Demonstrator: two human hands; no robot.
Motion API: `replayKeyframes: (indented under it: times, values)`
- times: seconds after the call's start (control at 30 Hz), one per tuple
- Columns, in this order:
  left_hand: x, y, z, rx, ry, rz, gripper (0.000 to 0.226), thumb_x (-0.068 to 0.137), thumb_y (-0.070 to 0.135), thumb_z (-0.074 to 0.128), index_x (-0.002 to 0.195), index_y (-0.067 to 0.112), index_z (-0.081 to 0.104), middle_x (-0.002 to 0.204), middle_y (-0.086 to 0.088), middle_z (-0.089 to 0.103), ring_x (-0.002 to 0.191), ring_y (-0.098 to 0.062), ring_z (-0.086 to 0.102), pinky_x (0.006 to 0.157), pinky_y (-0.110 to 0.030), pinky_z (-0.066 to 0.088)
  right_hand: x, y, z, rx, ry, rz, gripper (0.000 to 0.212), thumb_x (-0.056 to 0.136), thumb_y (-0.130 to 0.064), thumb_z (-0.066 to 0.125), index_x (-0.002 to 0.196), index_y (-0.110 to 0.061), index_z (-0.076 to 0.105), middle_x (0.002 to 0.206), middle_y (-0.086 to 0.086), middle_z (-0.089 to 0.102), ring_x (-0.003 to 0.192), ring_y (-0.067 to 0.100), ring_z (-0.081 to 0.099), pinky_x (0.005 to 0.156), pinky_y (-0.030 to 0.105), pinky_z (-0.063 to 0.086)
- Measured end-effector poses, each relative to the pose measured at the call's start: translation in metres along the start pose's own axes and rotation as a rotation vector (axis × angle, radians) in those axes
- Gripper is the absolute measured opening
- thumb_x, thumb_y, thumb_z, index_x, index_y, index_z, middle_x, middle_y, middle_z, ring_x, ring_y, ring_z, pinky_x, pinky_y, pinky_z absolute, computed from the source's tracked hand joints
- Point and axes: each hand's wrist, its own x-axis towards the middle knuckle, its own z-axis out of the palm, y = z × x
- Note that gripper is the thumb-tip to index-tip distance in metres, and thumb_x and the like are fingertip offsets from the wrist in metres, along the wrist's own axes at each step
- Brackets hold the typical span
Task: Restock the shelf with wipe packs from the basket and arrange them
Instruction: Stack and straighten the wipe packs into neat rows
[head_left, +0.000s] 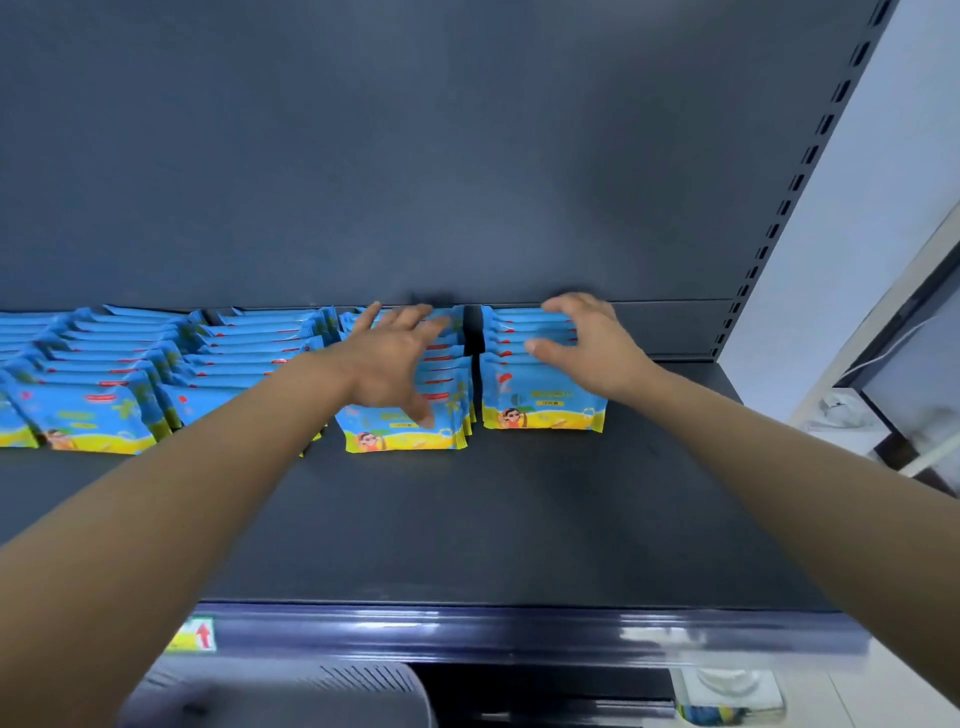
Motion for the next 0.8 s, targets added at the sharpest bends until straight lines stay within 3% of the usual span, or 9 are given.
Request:
replayKeyframes:
  times: [0.1, 0.23, 0.47, 0.6, 0.8]
  values:
    - [-0.014, -0.017, 0.014, 0.098, -0.044, -0.028, 0.11, 0.067, 0.045, 0.077, 0.148, 0.022, 0.008, 0.155, -0.006, 0.009, 0.143, -0.022, 0.01, 0.116, -0.04, 0.001, -0.004, -0.01, 0.014, -0.281, -0.198, -0.076, 0.074, 0.081, -0.044, 0.066, 0.143, -0.018, 0.035, 0.15, 0.003, 0.029, 0.141, 0.025, 0.016, 0.116, 0.038, 0.013]
    - [-0.018, -0.025, 0.029, 0.154, 0.057, 0.007, 0.093, 0.077, 0.038, 0.07, 0.148, 0.02, 0.013, 0.151, -0.004, 0.02, 0.138, -0.024, 0.023, 0.11, -0.037, 0.022, -0.009, -0.006, 0.021, -0.482, -0.249, -0.147, 0.078, 0.082, -0.032, 0.066, 0.147, -0.025, 0.023, 0.154, -0.002, 0.022, 0.144, 0.022, 0.011, 0.117, 0.041, 0.002]
    - [-0.021, -0.025, 0.038, 0.251, 0.164, 0.042, 0.083, 0.081, 0.039, 0.064, 0.146, 0.015, 0.017, 0.144, -0.007, 0.025, 0.132, -0.027, 0.026, 0.109, -0.04, 0.023, -0.01, -0.004, 0.022, -0.537, -0.258, -0.158, 0.081, 0.083, -0.032, 0.066, 0.148, -0.024, 0.019, 0.155, -0.001, 0.019, 0.144, 0.023, 0.012, 0.117, 0.041, 0.004]
    - [-0.028, -0.024, 0.044, 0.328, 0.309, 0.127, 0.056, 0.084, 0.038, 0.061, 0.127, 0.014, 0.036, 0.122, -0.005, 0.04, 0.11, -0.023, 0.037, 0.092, -0.032, 0.028, -0.013, -0.004, 0.021, -0.528, -0.242, -0.151, 0.083, 0.082, -0.034, 0.067, 0.149, -0.02, 0.018, 0.155, 0.002, 0.019, 0.144, 0.024, 0.011, 0.117, 0.039, 0.004]
    - [-0.032, -0.016, 0.036, 0.213, 0.234, 0.195, 0.024, 0.084, 0.027, 0.062, 0.098, 0.016, 0.045, 0.098, 0.0, 0.049, 0.096, -0.02, 0.045, 0.083, -0.028, 0.027, -0.018, -0.003, 0.013, -0.547, -0.229, -0.129, 0.083, 0.083, -0.037, 0.066, 0.148, -0.018, 0.018, 0.155, 0.004, 0.019, 0.144, 0.024, 0.009, 0.118, 0.041, 0.004]
